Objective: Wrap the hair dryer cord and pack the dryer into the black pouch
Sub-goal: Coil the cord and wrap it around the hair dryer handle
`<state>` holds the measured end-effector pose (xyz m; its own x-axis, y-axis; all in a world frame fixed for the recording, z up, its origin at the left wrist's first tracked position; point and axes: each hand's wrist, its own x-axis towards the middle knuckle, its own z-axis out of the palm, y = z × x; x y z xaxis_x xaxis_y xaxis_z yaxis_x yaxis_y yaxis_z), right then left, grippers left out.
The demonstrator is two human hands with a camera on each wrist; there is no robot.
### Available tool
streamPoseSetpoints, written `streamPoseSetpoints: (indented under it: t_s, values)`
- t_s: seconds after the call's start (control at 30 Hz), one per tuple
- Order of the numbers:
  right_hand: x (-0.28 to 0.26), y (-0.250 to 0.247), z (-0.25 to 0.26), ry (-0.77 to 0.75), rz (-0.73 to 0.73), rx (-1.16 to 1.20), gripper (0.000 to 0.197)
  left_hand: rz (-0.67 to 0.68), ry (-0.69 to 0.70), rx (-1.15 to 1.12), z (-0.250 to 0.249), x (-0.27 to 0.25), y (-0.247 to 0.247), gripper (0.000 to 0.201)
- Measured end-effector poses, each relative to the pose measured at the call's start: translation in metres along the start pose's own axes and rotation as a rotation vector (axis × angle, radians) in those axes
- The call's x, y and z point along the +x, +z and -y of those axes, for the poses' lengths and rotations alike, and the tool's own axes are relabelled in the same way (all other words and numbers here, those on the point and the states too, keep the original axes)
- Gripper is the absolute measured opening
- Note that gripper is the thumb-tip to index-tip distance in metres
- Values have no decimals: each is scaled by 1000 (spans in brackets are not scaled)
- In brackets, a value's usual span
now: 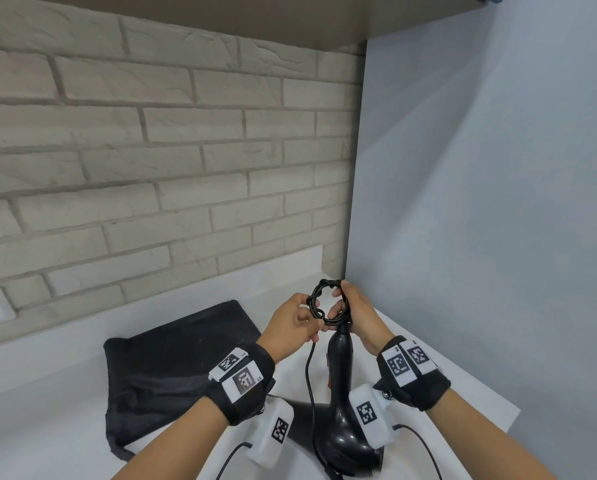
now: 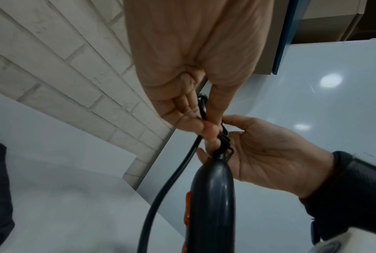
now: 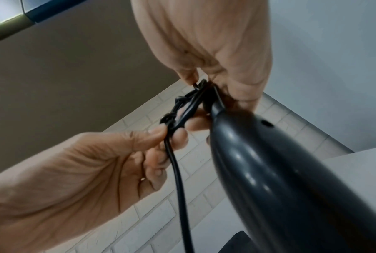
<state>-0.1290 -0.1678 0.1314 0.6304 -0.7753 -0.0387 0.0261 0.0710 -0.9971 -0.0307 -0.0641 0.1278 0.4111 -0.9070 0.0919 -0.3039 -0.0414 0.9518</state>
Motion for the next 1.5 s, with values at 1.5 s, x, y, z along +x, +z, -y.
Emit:
streamPoseSetpoints:
  t_s: [1.5]
  values:
    - [8, -17, 50, -67, 161, -558, 28, -480, 276, 663, 13, -8, -55, 13]
